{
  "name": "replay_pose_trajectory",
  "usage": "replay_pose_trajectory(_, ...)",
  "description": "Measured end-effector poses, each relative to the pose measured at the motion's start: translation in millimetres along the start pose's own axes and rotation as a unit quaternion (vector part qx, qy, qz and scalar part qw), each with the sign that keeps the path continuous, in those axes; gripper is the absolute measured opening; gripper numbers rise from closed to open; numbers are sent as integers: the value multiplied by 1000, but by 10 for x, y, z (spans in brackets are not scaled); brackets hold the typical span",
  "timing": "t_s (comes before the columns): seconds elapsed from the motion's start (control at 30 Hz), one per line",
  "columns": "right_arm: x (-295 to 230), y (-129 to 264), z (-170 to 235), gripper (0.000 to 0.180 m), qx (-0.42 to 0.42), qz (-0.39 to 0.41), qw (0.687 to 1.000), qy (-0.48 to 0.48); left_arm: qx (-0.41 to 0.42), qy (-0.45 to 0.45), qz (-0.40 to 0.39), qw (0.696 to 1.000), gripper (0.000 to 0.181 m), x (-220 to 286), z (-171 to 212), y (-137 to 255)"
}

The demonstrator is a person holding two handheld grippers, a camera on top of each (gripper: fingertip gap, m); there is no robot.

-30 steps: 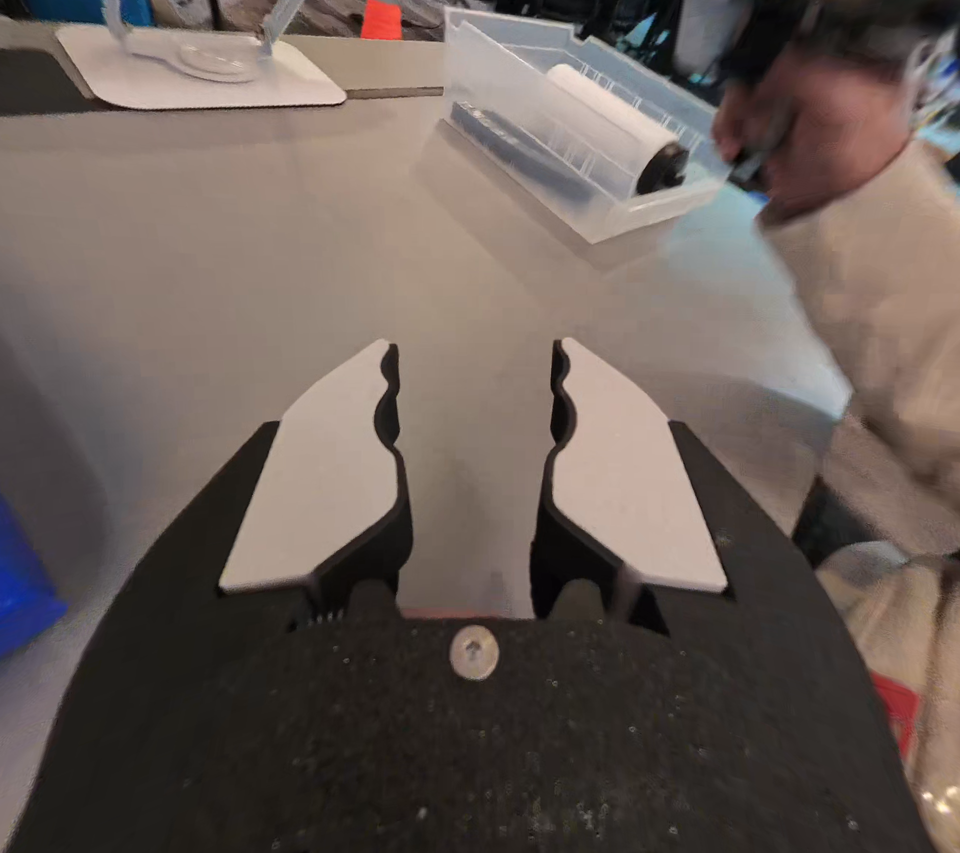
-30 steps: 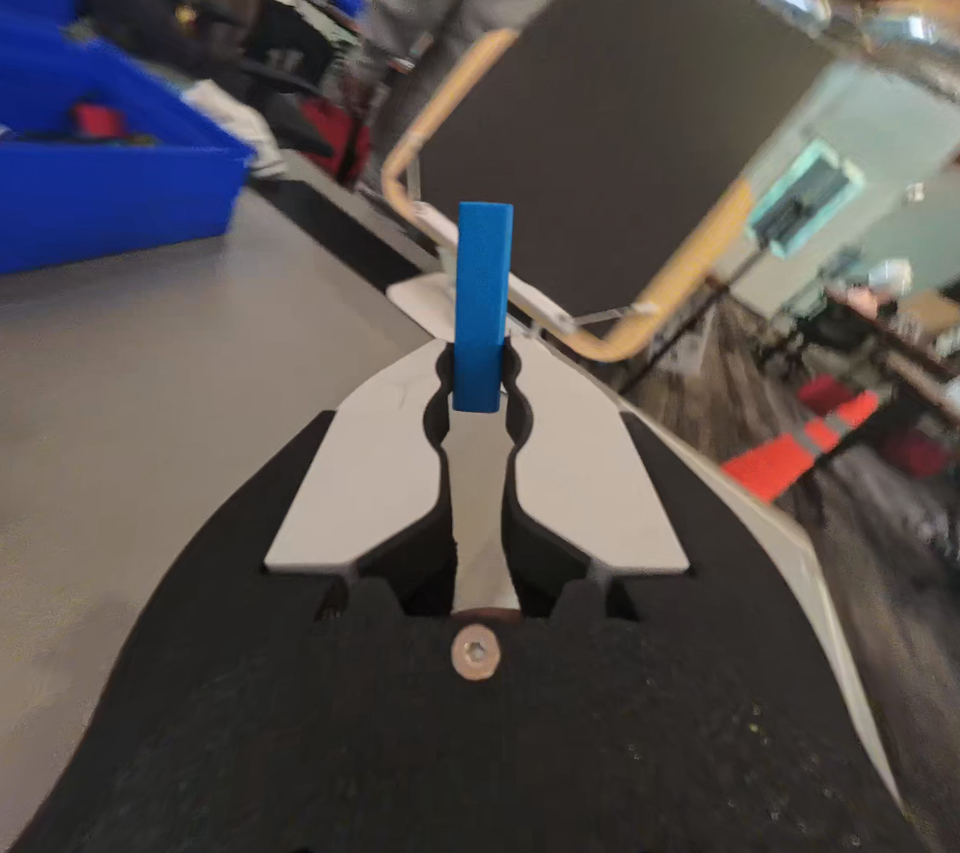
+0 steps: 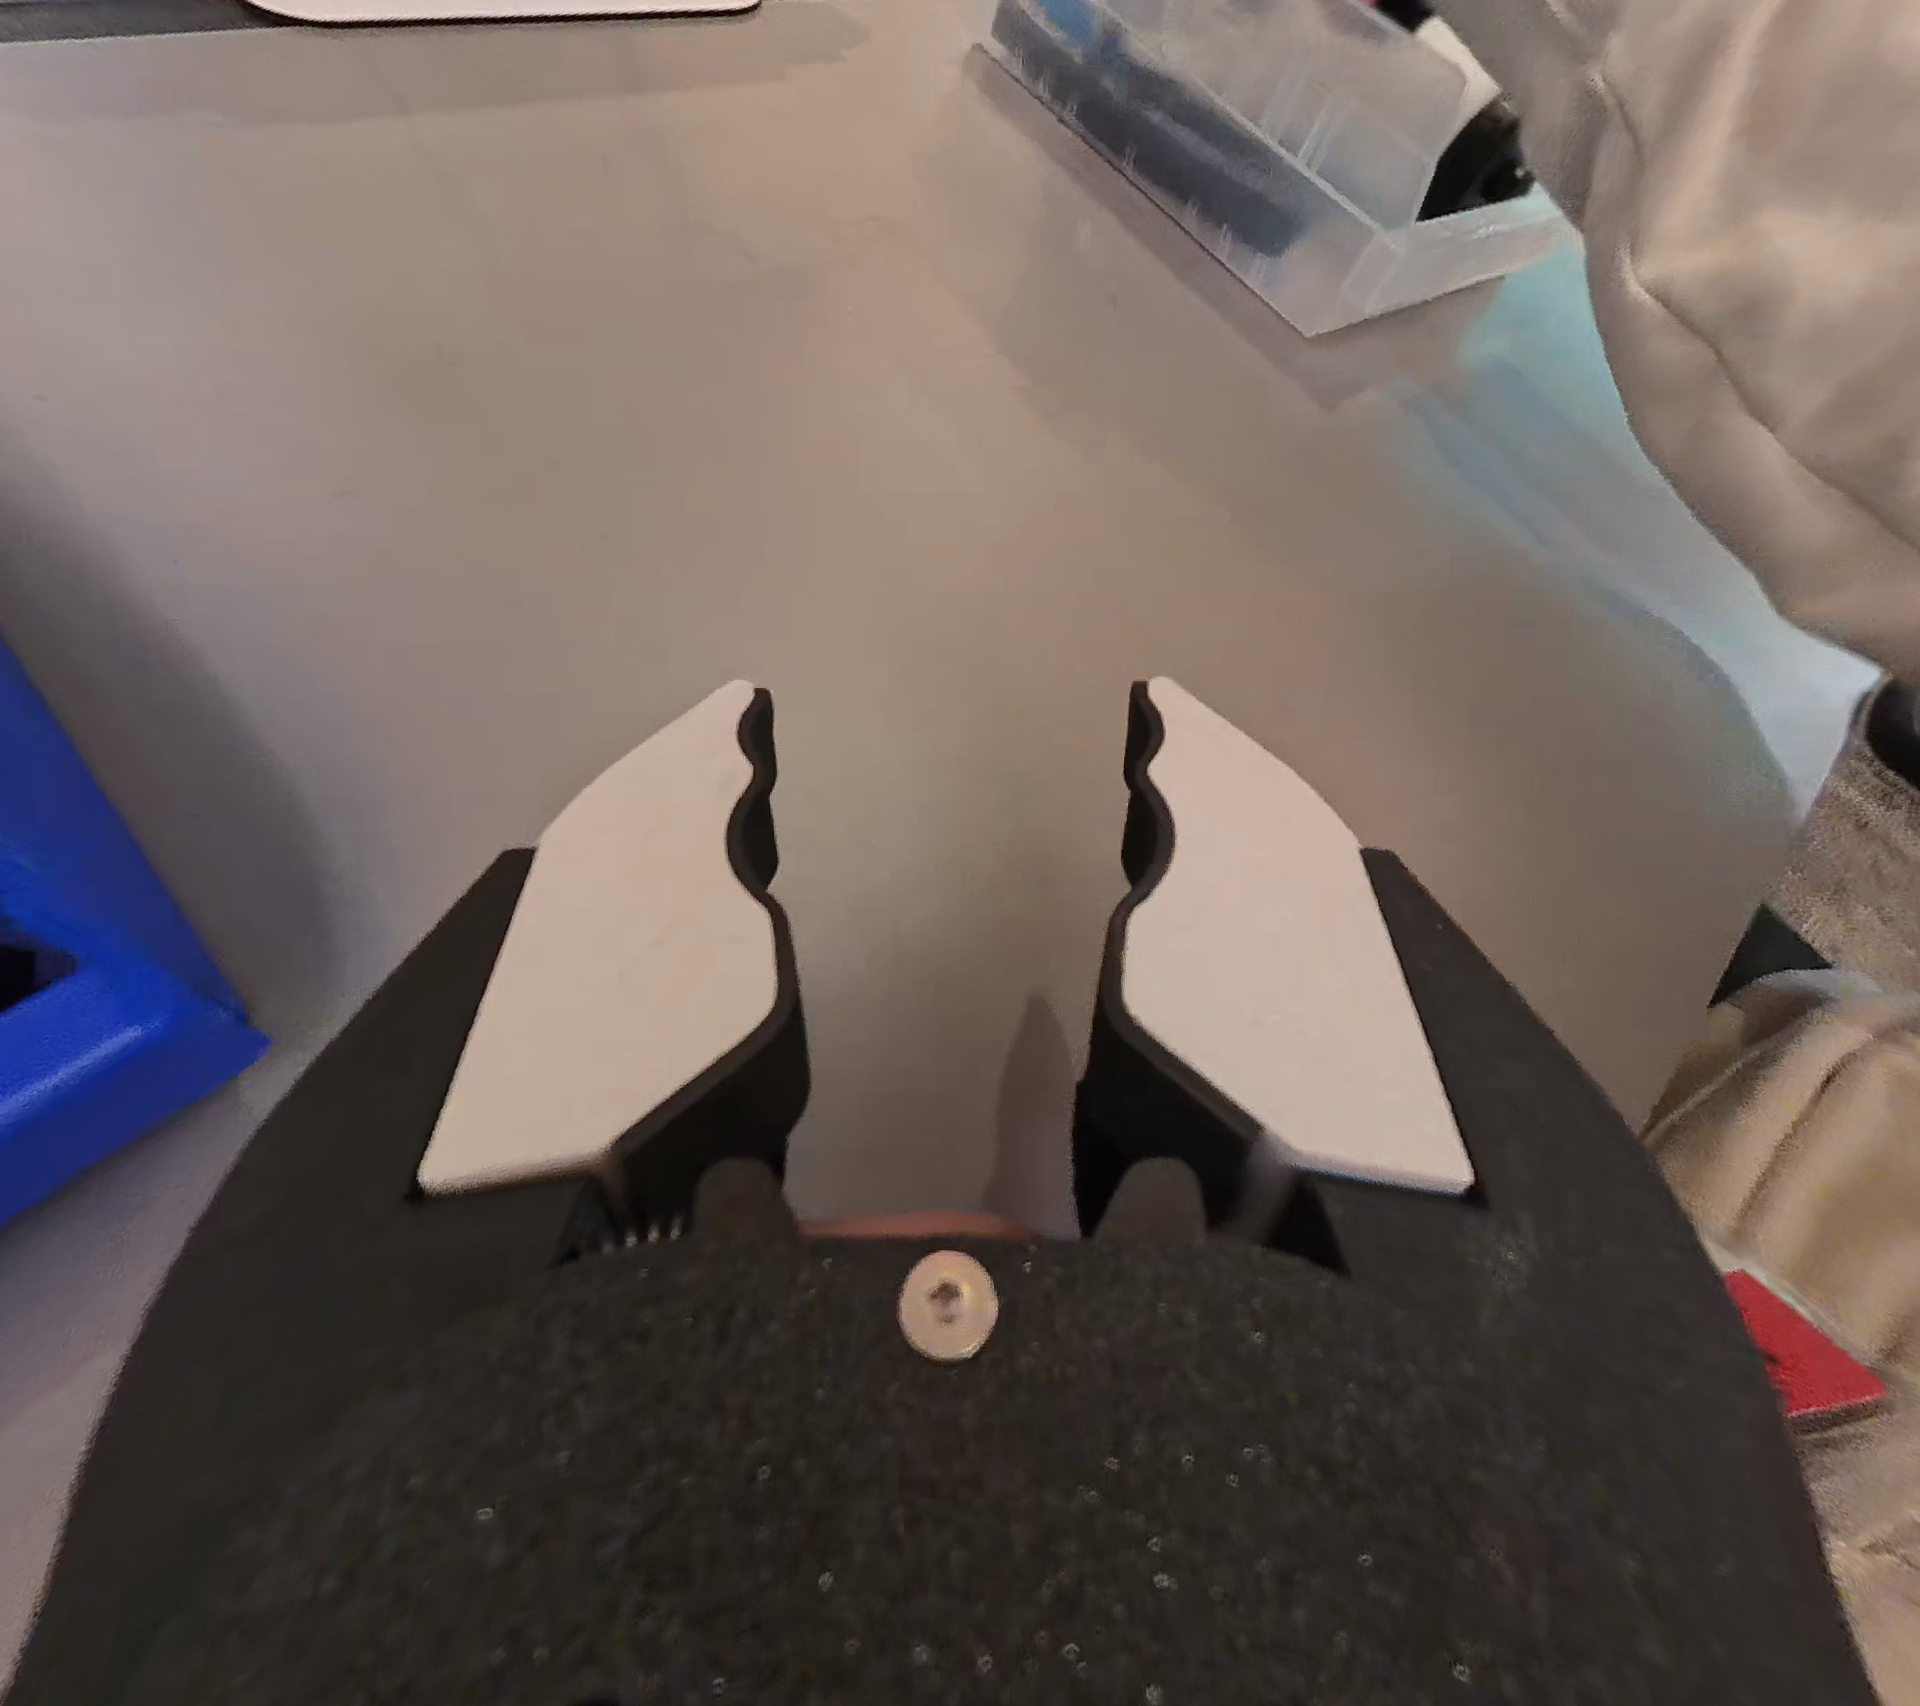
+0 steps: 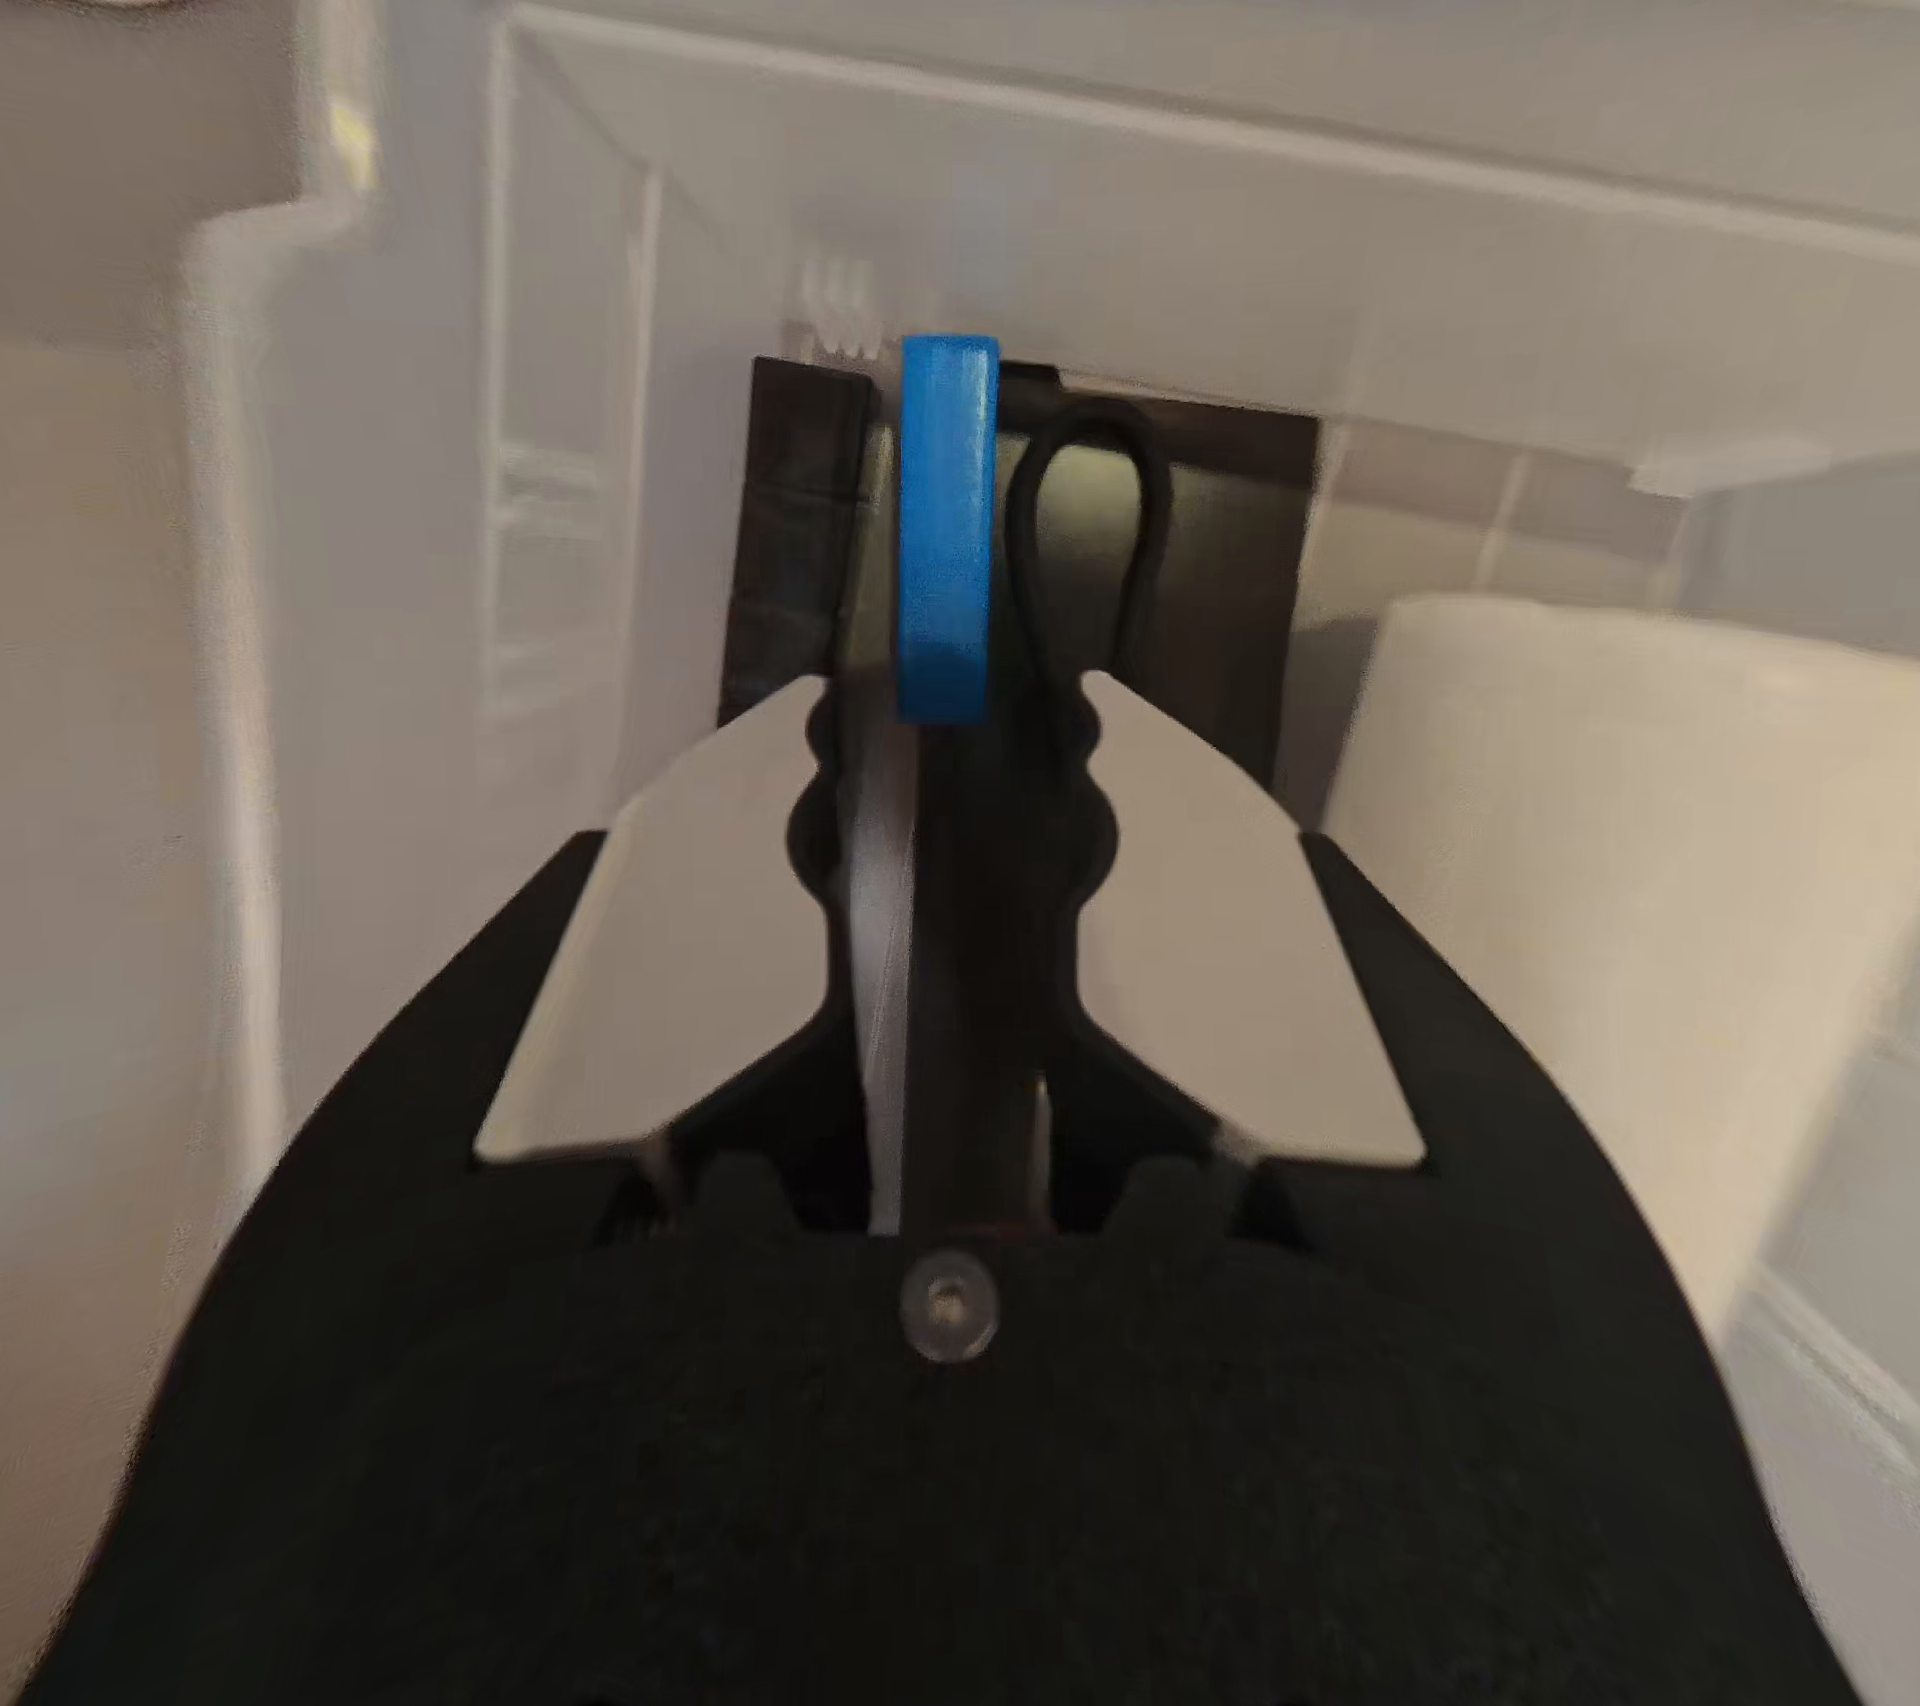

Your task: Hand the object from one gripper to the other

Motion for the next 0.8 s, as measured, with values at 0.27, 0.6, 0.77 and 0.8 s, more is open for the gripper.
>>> replay_pose_trajectory(0.27,-818,1539,652,43,383,-106,910,118,14,36,-1,999,63,-124,-23,82)
replay_pose_trajectory(0.6,-1783,1217,1999,30,453,-200,854,159,13,12,-25,1000,60,-157,5,110)
replay_pose_trajectory(0.77,-1997,1216,1982,27,453,-189,839,235,18,3,-34,999,59,-113,1,136)
replay_pose_trajectory(0.8,-2035,1193,1984,27,449,-195,838,240,21,-4,-41,999,59,-125,-8,142)
Point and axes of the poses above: each gripper's, where its closed fingertips meet, y back along the fingers, z out of its underside, x = y × z across the jaws, the point moved 3 cm from there along y, back along the fingers, and after that the axes turned 5 degrees about -z, right-handed, at the moved point
